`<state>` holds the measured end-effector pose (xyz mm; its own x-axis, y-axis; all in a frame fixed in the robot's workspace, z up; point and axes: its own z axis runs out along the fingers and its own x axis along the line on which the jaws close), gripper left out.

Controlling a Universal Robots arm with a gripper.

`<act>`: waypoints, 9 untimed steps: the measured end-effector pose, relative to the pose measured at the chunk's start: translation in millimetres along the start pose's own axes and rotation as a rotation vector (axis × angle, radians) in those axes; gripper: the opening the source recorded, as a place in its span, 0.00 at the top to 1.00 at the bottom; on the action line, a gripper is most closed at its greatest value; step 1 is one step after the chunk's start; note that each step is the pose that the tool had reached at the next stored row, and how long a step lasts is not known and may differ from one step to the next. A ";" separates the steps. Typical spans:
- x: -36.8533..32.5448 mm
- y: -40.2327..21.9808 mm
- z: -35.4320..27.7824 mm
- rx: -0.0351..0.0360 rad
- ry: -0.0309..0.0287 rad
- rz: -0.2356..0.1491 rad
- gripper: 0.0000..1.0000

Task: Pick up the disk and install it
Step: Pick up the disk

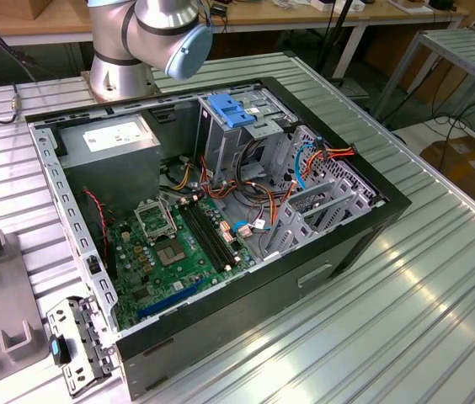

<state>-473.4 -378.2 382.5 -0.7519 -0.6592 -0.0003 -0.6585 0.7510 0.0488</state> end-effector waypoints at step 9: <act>-0.9 -0.4 0.3 0.0002 0.0079 -0.156 0.89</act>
<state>-472.5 -377.8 382.2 -0.6403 -0.7681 0.0000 -0.7672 0.6395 0.0485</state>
